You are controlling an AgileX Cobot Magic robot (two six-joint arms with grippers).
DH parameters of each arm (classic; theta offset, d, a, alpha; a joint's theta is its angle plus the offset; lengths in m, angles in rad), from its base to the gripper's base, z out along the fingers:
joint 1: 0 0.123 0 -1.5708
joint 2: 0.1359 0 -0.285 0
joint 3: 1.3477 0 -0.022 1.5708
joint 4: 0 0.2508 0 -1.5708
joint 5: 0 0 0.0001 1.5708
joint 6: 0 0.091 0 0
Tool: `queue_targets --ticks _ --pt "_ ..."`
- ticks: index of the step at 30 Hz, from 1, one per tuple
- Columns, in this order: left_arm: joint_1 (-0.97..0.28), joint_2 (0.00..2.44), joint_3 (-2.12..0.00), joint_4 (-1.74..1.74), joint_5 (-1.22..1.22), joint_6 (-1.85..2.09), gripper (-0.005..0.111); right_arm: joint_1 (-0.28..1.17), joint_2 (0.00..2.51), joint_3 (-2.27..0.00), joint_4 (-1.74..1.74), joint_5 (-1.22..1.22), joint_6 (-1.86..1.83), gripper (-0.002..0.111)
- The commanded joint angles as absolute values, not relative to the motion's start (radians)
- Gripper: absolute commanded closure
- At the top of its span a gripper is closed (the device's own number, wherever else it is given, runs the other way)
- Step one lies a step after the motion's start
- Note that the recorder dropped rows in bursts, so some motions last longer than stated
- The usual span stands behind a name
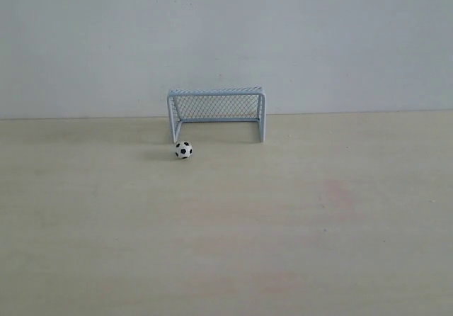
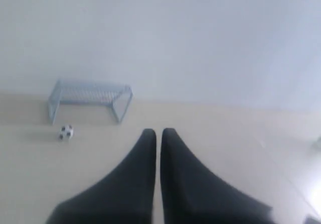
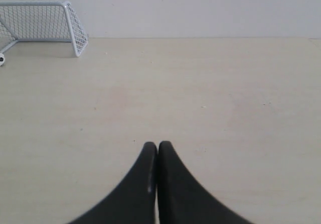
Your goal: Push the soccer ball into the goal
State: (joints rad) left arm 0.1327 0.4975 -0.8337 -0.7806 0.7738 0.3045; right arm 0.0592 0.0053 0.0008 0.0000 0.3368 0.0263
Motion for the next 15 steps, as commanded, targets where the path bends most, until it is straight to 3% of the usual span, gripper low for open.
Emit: queue_targets --ticks 1,8,15 --pt "0.063 0.456 -0.624 -0.814 0.342 0.431 0.102 0.062 0.0 0.0 0.0 0.333 0.023 0.108" --pt "0.062 0.221 -0.167 -0.812 0.011 0.629 0.102 0.062 0.0 0.0 0.0 0.333 0.023 0.108" --pt "0.062 0.152 -0.123 -0.815 -0.038 0.619 0.102 0.062 0.0 0.0 0.0 0.333 0.023 0.108"
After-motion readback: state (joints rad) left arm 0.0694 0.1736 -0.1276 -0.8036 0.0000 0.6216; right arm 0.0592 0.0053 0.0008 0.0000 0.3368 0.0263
